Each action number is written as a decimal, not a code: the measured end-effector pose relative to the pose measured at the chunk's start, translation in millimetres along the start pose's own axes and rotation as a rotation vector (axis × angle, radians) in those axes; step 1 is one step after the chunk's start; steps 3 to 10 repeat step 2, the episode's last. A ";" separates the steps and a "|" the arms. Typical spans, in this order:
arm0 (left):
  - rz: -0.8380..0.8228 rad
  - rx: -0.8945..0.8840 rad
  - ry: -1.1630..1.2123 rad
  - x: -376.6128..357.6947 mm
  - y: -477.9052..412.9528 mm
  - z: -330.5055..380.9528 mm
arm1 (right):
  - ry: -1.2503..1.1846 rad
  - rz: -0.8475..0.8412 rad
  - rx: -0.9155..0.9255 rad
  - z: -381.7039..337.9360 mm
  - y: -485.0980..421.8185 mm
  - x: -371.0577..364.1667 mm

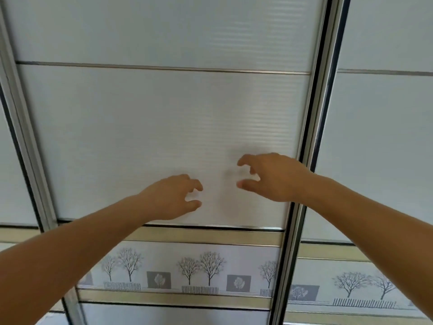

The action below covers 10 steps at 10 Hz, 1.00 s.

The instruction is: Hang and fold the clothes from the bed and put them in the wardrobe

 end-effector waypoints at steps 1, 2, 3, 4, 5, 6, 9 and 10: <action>-0.154 0.100 -0.012 -9.6 23.5 -14.2 | -0.053 -0.242 -0.022 -6.3 17.0 -41.0; -0.188 0.170 0.001 -23.9 38.7 -24.2 | -0.111 -0.339 -0.056 -4.9 27.6 -69.6; -0.188 0.170 0.001 -23.9 38.7 -24.2 | -0.111 -0.339 -0.056 -4.9 27.6 -69.6; -0.188 0.170 0.001 -23.9 38.7 -24.2 | -0.111 -0.339 -0.056 -4.9 27.6 -69.6; -0.188 0.170 0.001 -23.9 38.7 -24.2 | -0.111 -0.339 -0.056 -4.9 27.6 -69.6; -0.188 0.170 0.001 -23.9 38.7 -24.2 | -0.111 -0.339 -0.056 -4.9 27.6 -69.6; -0.188 0.170 0.001 -23.9 38.7 -24.2 | -0.111 -0.339 -0.056 -4.9 27.6 -69.6; -0.188 0.170 0.001 -23.9 38.7 -24.2 | -0.111 -0.339 -0.056 -4.9 27.6 -69.6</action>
Point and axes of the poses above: each hand's wrist, its own y-axis away from the middle knuckle, its own x-axis out of the back of the hand, z = x × y, the point moved 4 cm from there along -y, towards the middle knuckle, and after that the axes turned 7 degrees about z, right-handed, at the moved point
